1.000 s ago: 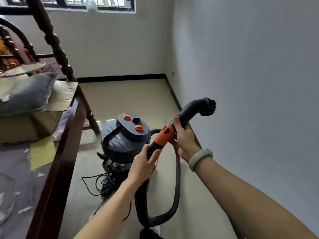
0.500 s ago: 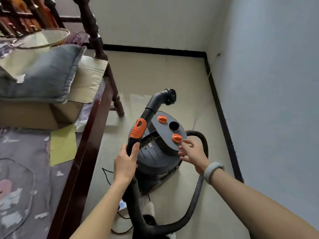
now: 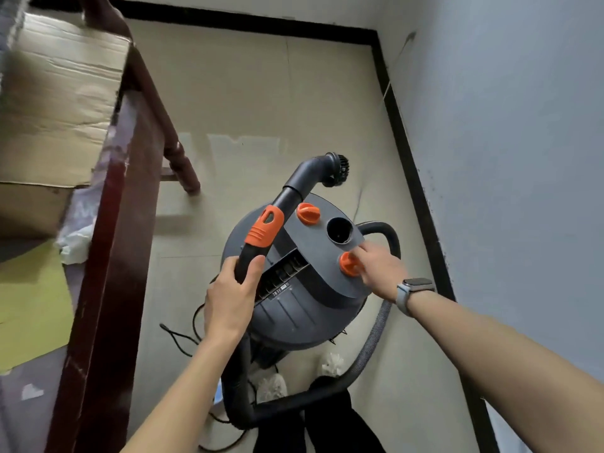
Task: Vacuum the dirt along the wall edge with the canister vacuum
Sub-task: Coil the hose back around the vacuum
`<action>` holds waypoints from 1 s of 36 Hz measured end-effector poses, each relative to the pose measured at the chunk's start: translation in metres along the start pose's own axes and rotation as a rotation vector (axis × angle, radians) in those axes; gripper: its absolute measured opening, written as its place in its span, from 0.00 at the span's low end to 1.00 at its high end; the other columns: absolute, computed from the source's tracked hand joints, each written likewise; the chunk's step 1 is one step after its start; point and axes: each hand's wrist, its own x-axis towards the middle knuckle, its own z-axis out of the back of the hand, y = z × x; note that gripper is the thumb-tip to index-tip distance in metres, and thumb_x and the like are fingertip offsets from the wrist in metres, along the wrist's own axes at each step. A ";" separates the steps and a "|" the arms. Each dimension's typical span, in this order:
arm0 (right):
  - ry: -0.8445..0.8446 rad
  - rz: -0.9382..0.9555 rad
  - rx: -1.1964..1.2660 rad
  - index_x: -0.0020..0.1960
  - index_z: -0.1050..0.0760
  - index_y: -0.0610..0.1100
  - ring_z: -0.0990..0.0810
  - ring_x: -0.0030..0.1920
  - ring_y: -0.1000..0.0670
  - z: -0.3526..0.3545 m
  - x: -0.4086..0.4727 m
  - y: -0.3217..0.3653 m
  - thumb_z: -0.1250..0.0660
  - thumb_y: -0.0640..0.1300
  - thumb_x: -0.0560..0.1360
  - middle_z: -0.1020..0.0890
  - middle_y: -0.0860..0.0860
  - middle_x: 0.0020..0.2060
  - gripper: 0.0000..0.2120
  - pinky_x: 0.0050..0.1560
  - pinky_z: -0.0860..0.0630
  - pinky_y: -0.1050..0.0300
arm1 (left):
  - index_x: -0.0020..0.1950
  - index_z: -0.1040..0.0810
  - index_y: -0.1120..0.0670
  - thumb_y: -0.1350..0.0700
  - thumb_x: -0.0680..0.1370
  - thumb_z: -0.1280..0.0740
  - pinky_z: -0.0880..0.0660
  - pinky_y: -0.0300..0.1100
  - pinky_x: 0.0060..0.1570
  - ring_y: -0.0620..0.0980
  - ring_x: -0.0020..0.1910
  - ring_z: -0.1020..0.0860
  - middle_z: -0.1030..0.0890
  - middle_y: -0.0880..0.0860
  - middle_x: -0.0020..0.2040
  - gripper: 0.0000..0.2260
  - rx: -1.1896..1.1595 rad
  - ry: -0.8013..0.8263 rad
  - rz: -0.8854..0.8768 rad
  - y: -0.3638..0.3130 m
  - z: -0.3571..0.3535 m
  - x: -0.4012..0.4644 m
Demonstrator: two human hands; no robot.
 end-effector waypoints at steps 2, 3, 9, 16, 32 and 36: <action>0.026 0.098 -0.123 0.66 0.32 0.43 0.27 0.59 0.42 0.005 0.005 -0.004 0.39 0.37 0.78 0.28 0.44 0.62 0.17 0.45 0.34 0.56 | 0.40 0.31 0.47 0.35 0.78 0.41 0.24 0.50 0.38 0.57 0.34 0.21 0.22 0.53 0.32 0.17 -0.012 -0.009 -0.007 -0.005 -0.003 0.009; 0.037 0.138 -0.164 0.68 0.33 0.43 0.28 0.60 0.42 0.007 0.007 -0.006 0.38 0.36 0.77 0.28 0.44 0.63 0.19 0.46 0.32 0.55 | 0.40 0.31 0.47 0.36 0.78 0.41 0.24 0.50 0.37 0.56 0.33 0.21 0.23 0.53 0.32 0.17 -0.027 -0.013 -0.007 -0.009 -0.005 0.012; 0.051 0.293 -0.262 0.67 0.32 0.45 0.29 0.61 0.44 0.009 0.010 -0.012 0.39 0.36 0.78 0.27 0.46 0.62 0.19 0.49 0.27 0.52 | 0.41 0.30 0.46 0.35 0.77 0.41 0.27 0.42 0.30 0.50 0.27 0.23 0.22 0.52 0.32 0.16 -0.102 -0.026 -0.001 -0.029 -0.021 0.029; 0.035 0.479 -0.304 0.63 0.29 0.43 0.27 0.56 0.44 0.011 0.018 -0.023 0.42 0.33 0.78 0.25 0.46 0.56 0.16 0.47 0.25 0.51 | 0.41 0.30 0.46 0.36 0.78 0.41 0.28 0.42 0.30 0.53 0.29 0.22 0.23 0.52 0.30 0.15 -0.028 -0.015 0.008 -0.027 -0.036 0.035; -0.053 0.558 0.062 0.69 0.31 0.44 0.28 0.62 0.46 0.039 0.074 -0.009 0.36 0.48 0.79 0.24 0.48 0.60 0.20 0.57 0.28 0.53 | 0.39 0.29 0.47 0.32 0.74 0.43 0.26 0.47 0.33 0.53 0.27 0.22 0.23 0.51 0.28 0.20 -0.017 -0.170 0.168 -0.004 -0.037 0.037; -0.059 0.393 0.252 0.67 0.30 0.41 0.29 0.63 0.44 0.038 0.103 0.019 0.36 0.43 0.79 0.26 0.45 0.62 0.17 0.63 0.31 0.47 | 0.37 0.30 0.48 0.35 0.77 0.41 0.28 0.42 0.30 0.47 0.23 0.24 0.25 0.49 0.26 0.18 -0.019 -0.213 0.185 0.000 -0.038 0.032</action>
